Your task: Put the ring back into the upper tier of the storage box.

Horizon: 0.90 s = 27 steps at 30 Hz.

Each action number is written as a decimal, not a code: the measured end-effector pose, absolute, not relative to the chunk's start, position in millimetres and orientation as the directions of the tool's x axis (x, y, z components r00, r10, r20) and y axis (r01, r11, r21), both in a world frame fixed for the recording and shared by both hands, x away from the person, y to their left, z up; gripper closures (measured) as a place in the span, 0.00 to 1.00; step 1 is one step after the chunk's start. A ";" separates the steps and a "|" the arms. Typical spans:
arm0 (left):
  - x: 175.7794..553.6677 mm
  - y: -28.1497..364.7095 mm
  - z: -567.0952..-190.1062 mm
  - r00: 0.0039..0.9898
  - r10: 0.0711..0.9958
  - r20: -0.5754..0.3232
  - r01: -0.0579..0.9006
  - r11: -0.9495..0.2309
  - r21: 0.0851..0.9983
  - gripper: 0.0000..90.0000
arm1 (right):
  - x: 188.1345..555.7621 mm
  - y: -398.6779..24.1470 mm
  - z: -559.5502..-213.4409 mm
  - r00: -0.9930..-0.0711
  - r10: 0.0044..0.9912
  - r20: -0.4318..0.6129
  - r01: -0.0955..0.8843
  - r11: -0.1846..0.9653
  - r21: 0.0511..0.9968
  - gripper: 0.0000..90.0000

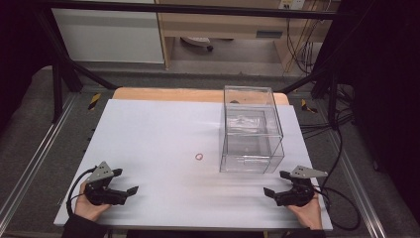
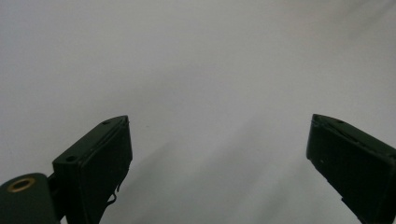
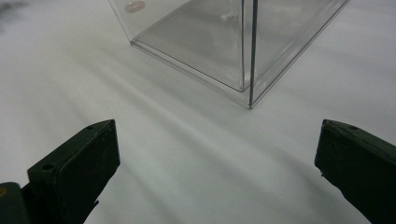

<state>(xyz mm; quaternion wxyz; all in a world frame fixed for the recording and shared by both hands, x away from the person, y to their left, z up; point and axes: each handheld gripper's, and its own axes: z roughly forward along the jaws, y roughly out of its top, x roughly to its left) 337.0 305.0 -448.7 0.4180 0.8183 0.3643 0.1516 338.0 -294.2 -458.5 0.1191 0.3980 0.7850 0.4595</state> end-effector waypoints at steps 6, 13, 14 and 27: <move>337.4 303.1 -448.4 0.688 0.723 -0.057 0.472 -0.387 0.792 0.08 | 338.0 -294.4 -458.4 -0.656 0.734 0.174 0.512 0.264 0.817 0.00; 337.3 299.8 -447.1 0.687 0.724 -0.065 0.475 -0.379 0.794 0.08 | 337.9 -294.1 -458.1 -0.654 0.735 0.178 0.516 0.261 0.816 0.00; 337.3 299.1 -446.9 0.687 0.724 -0.065 0.475 -0.379 0.794 0.08 | 337.8 -293.8 -458.2 -0.652 0.737 0.179 0.518 0.260 0.815 0.00; 339.8 287.8 -439.4 0.677 0.733 -0.073 0.482 -0.366 0.796 0.09 | 337.7 -294.5 -456.7 -0.646 0.742 0.181 0.523 0.256 0.813 0.00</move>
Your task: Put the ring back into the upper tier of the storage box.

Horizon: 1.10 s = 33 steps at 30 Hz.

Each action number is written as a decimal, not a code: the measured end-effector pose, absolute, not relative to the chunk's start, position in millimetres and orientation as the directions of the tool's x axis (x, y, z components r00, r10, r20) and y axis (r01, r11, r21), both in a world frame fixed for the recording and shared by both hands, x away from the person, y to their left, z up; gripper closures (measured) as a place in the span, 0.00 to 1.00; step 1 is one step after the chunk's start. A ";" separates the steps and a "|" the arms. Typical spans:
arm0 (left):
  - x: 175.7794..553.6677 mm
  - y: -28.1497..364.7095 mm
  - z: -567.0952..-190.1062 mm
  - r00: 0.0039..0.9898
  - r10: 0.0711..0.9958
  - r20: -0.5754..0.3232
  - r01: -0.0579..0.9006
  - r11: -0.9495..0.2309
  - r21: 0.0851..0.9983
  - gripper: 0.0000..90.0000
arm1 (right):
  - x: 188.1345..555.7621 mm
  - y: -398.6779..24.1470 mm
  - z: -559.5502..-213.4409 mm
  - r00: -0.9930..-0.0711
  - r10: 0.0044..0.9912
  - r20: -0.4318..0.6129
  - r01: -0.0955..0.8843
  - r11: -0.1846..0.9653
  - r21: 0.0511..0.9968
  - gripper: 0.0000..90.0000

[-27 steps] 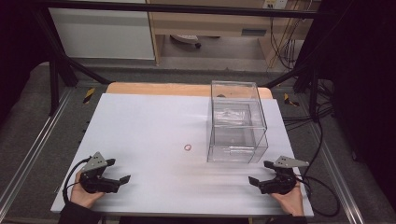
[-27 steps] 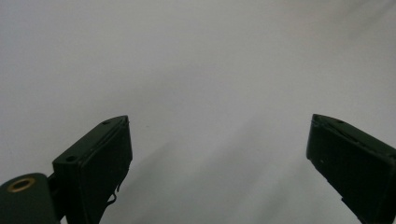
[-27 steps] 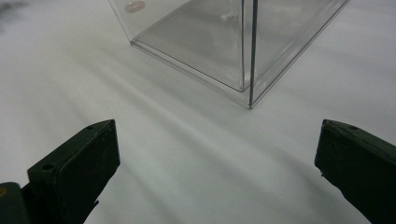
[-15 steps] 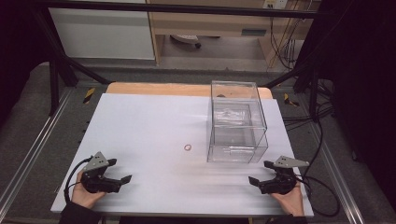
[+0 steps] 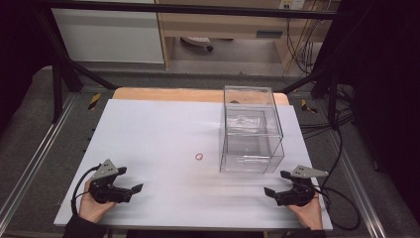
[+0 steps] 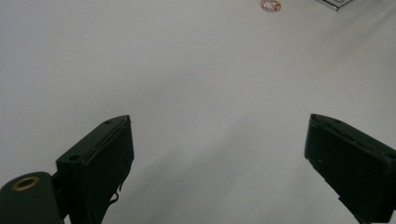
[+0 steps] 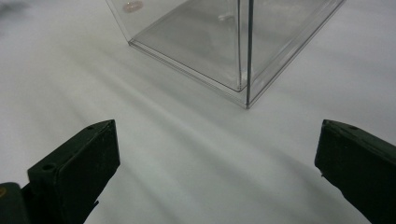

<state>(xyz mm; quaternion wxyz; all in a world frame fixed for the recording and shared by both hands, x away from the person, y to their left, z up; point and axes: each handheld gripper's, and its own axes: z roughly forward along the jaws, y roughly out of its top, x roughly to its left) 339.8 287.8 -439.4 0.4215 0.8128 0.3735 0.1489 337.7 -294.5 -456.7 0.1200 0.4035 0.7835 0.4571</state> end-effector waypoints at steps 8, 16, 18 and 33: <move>344.9 275.5 -433.5 0.681 0.728 -0.075 0.483 -0.370 0.794 0.09 | 338.4 -292.9 -457.9 -0.651 0.739 0.171 0.522 0.274 0.808 0.00; 352.1 255.5 -426.0 0.698 0.713 -0.059 0.469 -0.393 0.791 0.09 | 338.3 -292.9 -457.6 -0.647 0.743 0.170 0.524 0.271 0.808 0.00; 354.4 249.9 -424.5 0.700 0.712 -0.056 0.468 -0.398 0.789 0.09 | 338.4 -292.9 -457.6 -0.648 0.743 0.169 0.524 0.273 0.807 0.00; 372.8 211.4 -418.0 0.711 0.701 -0.044 0.461 -0.418 0.783 0.11 | 338.5 -292.7 -457.8 -0.648 0.744 0.165 0.522 0.276 0.807 0.00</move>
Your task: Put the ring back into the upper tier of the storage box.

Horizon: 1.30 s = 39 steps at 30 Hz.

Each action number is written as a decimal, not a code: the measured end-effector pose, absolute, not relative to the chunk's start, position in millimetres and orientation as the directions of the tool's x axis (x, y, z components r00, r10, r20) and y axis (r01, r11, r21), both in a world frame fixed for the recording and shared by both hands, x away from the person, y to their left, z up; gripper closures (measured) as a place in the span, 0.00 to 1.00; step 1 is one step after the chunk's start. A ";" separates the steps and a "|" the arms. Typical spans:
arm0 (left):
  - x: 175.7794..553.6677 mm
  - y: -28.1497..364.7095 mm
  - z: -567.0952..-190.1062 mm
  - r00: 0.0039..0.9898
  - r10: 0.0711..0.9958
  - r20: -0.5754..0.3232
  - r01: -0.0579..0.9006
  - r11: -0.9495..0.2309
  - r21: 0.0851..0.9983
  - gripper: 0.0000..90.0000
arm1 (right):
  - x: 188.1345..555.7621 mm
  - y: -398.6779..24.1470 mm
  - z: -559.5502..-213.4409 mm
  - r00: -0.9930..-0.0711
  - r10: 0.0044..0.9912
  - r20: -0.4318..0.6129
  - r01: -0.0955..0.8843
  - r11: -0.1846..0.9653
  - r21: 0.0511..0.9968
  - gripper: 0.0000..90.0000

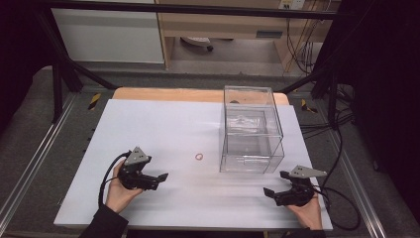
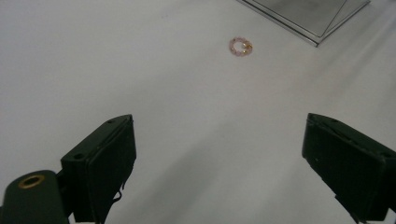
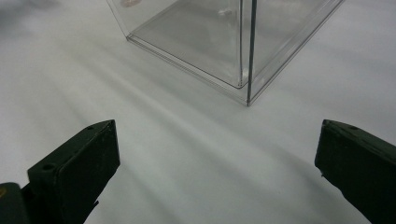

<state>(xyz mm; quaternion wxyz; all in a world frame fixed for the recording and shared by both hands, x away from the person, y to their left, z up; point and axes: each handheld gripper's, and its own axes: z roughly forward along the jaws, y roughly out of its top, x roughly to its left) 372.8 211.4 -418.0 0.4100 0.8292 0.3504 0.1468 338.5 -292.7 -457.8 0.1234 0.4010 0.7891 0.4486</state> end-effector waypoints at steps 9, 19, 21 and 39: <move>386.8 188.3 -415.6 0.707 0.706 -0.048 0.470 -0.418 0.778 0.14 | 338.4 -292.7 -457.7 -0.647 0.744 0.167 0.524 0.275 0.806 0.00; 406.6 160.7 -415.9 0.699 0.714 -0.039 0.482 -0.430 0.764 0.20 | 338.8 -292.6 -458.0 -0.650 0.742 0.164 0.521 0.279 0.807 0.00; 410.7 155.9 -416.6 0.699 0.714 -0.038 0.485 -0.434 0.759 0.22 | 338.7 -292.7 -458.0 -0.650 0.742 0.164 0.521 0.278 0.807 0.00; 440.0 111.2 -429.9 0.682 0.729 -0.066 0.528 -0.427 0.734 0.46 | 338.7 -292.6 -457.8 -0.651 0.741 0.165 0.522 0.278 0.807 0.00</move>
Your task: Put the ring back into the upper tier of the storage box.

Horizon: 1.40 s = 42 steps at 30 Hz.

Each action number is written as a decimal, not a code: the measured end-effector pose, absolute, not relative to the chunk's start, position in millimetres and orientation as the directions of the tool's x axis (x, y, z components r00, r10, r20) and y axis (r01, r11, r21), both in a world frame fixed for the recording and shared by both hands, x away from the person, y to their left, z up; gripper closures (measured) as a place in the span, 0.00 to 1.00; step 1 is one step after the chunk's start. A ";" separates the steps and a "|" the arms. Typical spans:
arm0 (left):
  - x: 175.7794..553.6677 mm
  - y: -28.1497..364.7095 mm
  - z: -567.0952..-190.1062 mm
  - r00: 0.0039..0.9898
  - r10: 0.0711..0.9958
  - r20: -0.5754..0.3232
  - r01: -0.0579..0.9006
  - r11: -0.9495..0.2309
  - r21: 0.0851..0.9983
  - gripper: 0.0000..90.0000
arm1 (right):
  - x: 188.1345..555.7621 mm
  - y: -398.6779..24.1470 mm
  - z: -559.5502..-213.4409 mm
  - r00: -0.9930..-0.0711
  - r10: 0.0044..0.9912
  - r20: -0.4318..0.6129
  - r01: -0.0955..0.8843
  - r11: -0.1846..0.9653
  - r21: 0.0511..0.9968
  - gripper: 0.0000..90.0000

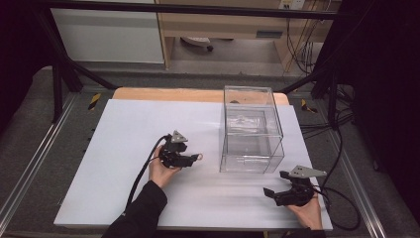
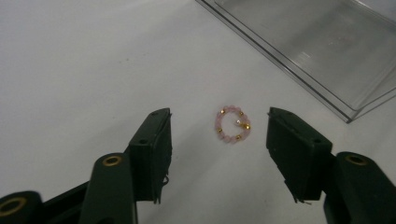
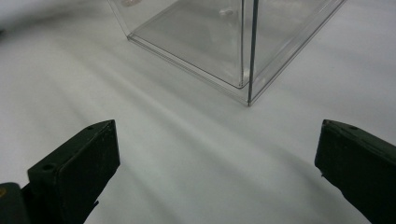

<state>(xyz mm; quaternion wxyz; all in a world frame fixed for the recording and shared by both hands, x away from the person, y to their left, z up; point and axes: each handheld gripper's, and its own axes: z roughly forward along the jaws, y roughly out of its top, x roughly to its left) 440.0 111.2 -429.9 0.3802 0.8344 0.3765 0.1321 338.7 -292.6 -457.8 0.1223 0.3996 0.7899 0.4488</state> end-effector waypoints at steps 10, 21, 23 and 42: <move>448.8 91.7 -440.4 0.675 0.737 -0.028 0.527 -0.455 0.718 0.67 | 338.4 -293.0 -457.3 -0.651 0.740 0.169 0.522 0.275 0.807 0.00; 454.6 89.5 -446.3 0.671 0.741 -0.018 0.539 -0.470 0.699 0.86 | 338.5 -292.9 -457.4 -0.653 0.738 0.171 0.522 0.274 0.808 0.00; 454.8 88.9 -447.2 0.677 0.736 -0.018 0.537 -0.476 0.697 0.88 | 338.5 -292.9 -457.4 -0.652 0.738 0.171 0.522 0.274 0.807 0.00; 452.0 85.2 -448.4 0.679 0.734 0.029 0.512 -0.501 0.697 0.95 | 338.8 -292.8 -457.6 -0.653 0.738 0.170 0.521 0.275 0.808 0.00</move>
